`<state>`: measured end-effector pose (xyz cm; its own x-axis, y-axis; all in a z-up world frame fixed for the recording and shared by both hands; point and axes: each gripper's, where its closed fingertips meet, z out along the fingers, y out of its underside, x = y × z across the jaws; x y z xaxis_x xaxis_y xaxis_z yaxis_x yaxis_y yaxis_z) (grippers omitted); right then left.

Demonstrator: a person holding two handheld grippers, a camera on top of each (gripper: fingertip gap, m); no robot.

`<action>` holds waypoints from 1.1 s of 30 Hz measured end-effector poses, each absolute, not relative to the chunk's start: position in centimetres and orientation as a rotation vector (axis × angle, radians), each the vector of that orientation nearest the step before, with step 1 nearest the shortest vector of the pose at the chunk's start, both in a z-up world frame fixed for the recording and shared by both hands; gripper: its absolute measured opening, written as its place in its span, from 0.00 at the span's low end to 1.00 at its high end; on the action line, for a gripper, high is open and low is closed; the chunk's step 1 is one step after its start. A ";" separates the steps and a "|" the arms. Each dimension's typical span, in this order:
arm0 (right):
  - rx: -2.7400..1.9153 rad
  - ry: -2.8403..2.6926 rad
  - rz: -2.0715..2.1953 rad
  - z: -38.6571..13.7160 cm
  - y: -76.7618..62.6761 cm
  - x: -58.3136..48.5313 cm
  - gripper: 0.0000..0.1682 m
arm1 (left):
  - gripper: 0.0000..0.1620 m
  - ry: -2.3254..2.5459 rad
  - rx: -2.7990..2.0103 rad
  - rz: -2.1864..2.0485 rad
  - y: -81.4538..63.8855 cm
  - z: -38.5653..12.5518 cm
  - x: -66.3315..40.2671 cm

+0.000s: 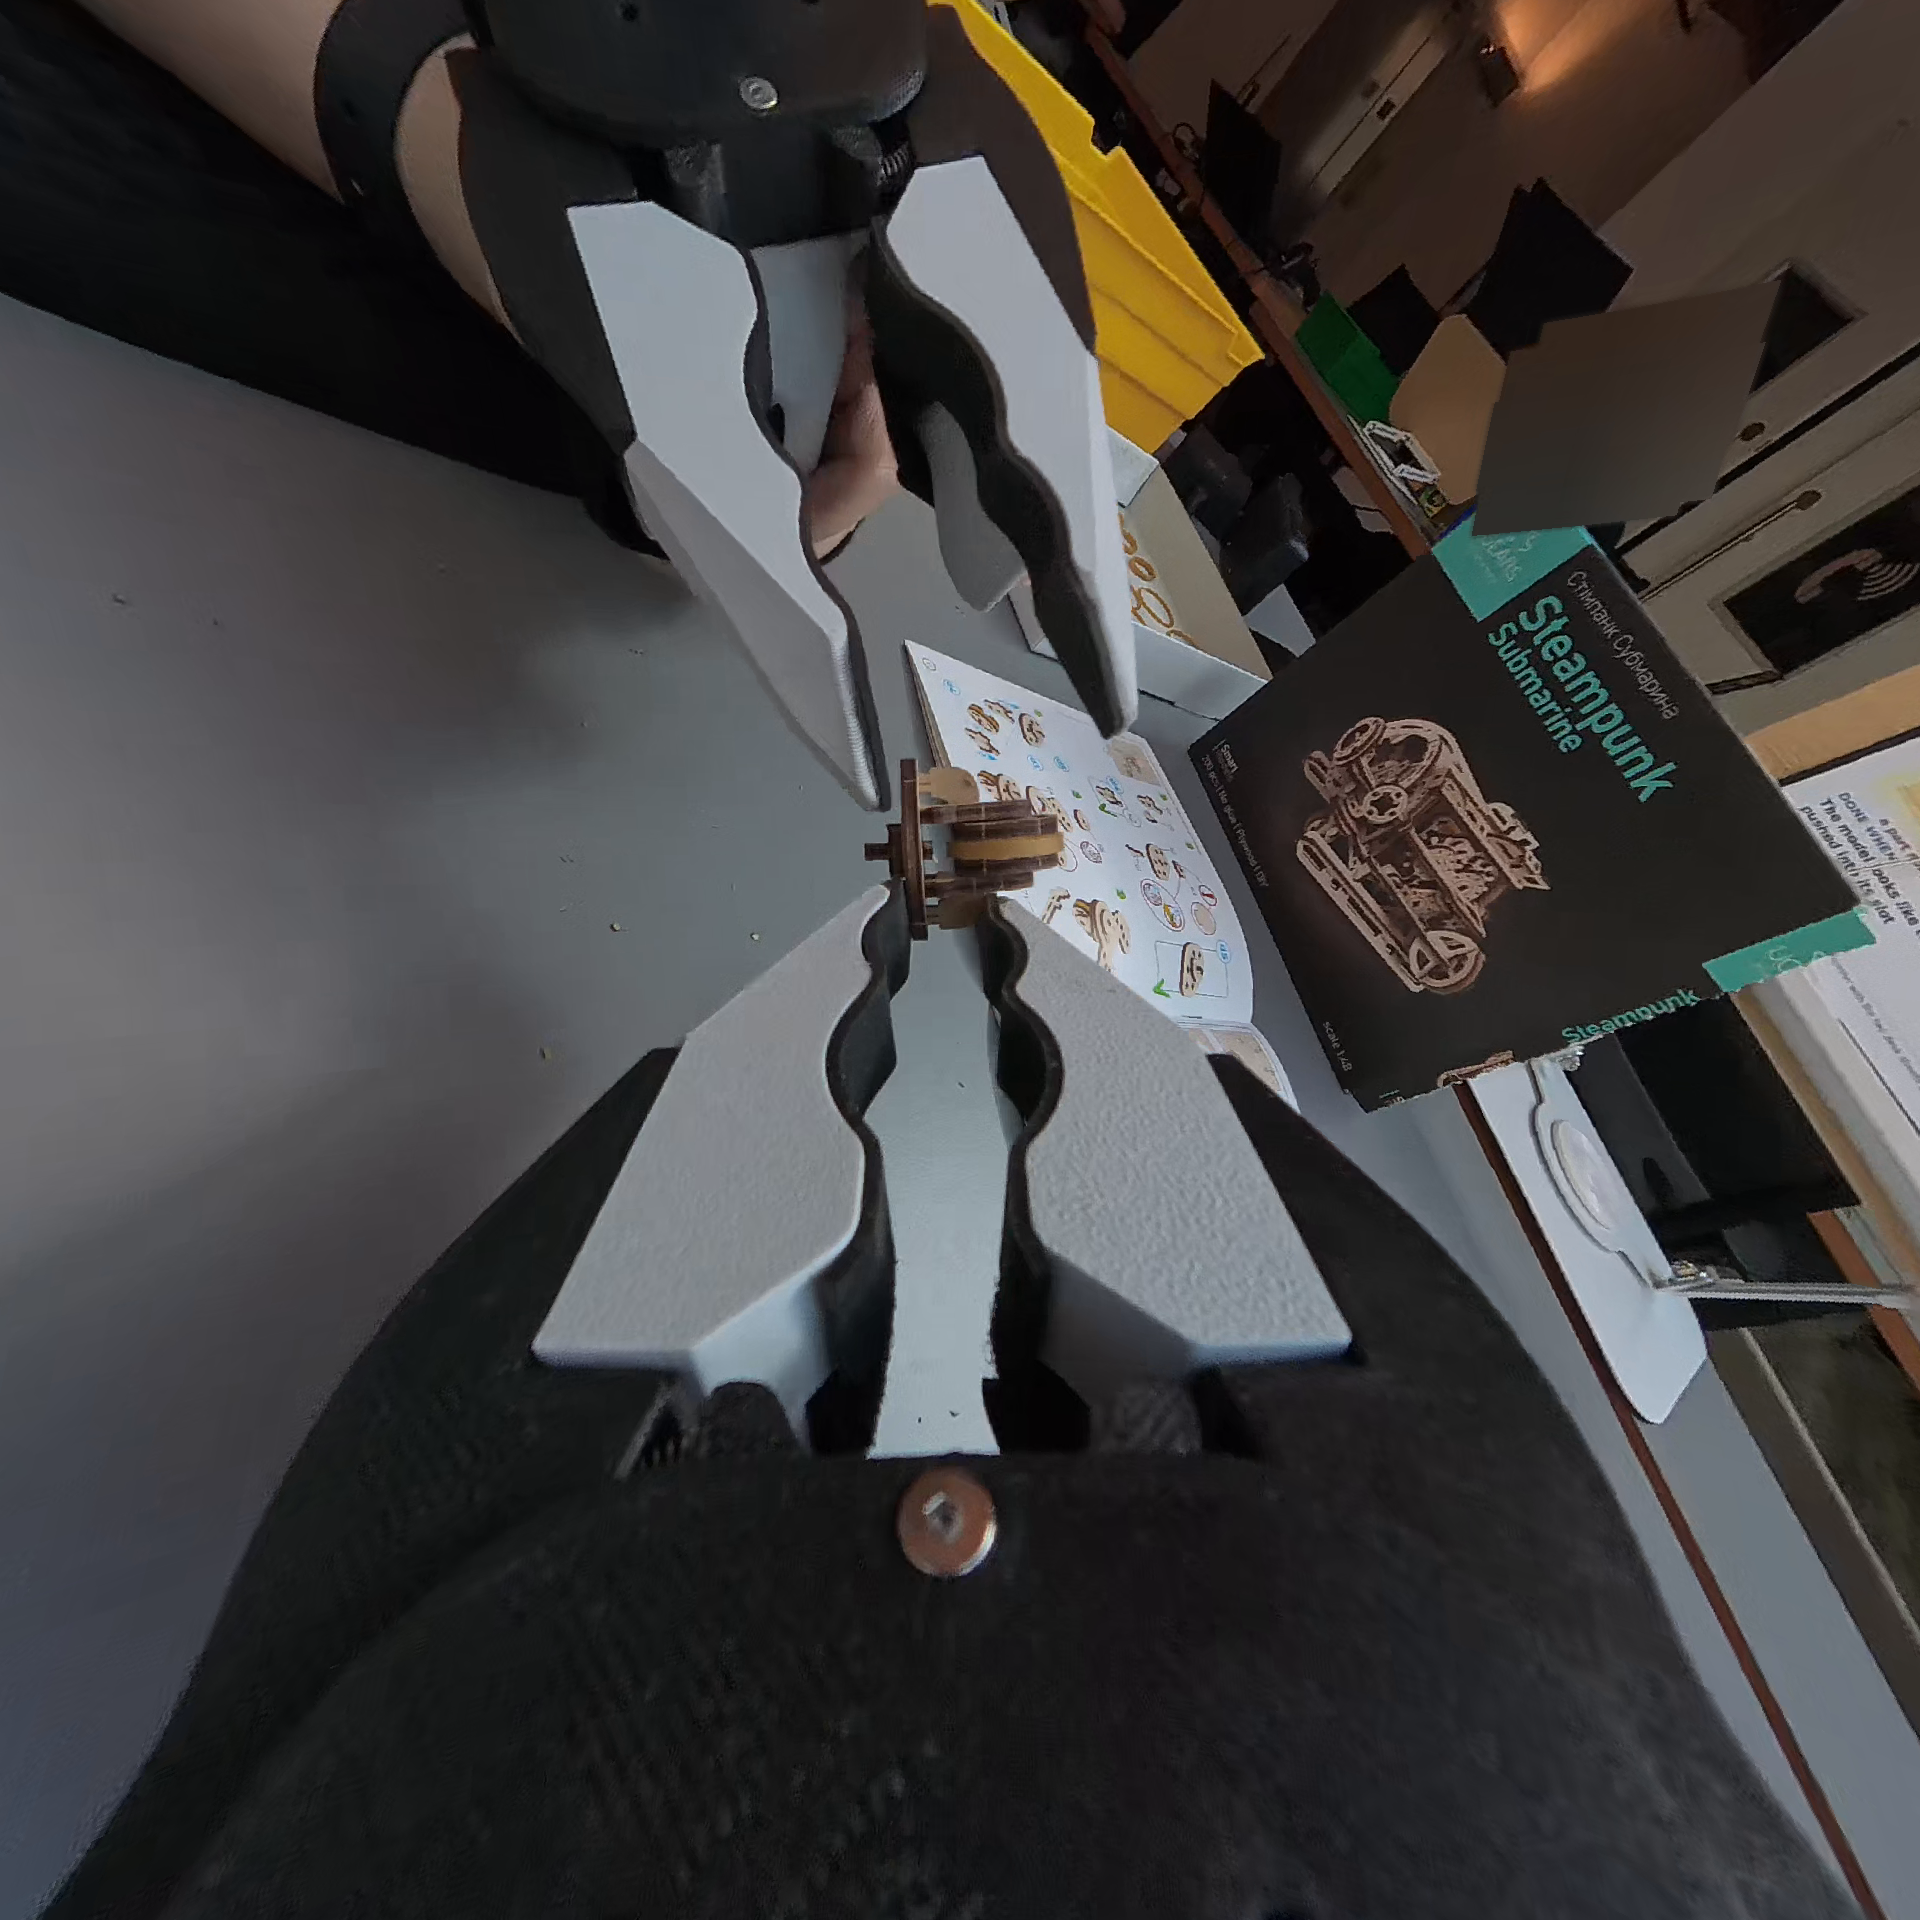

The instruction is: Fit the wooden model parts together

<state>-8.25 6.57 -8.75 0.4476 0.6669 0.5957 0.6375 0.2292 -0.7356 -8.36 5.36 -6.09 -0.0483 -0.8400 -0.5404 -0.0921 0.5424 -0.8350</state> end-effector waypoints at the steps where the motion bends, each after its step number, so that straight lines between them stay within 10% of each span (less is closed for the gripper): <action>1: -1.441 -1.250 -0.009 -9.0 6.5 -8.4 0.07 | 0.25 1.528 -0.847 -0.751 5.3 -6.3 -8.3; 33: -1.446 -1.323 -0.113 -10.4 6.2 -9.2 0.07 | 0.19 1.690 -0.930 -0.832 4.7 -9.0 -8.1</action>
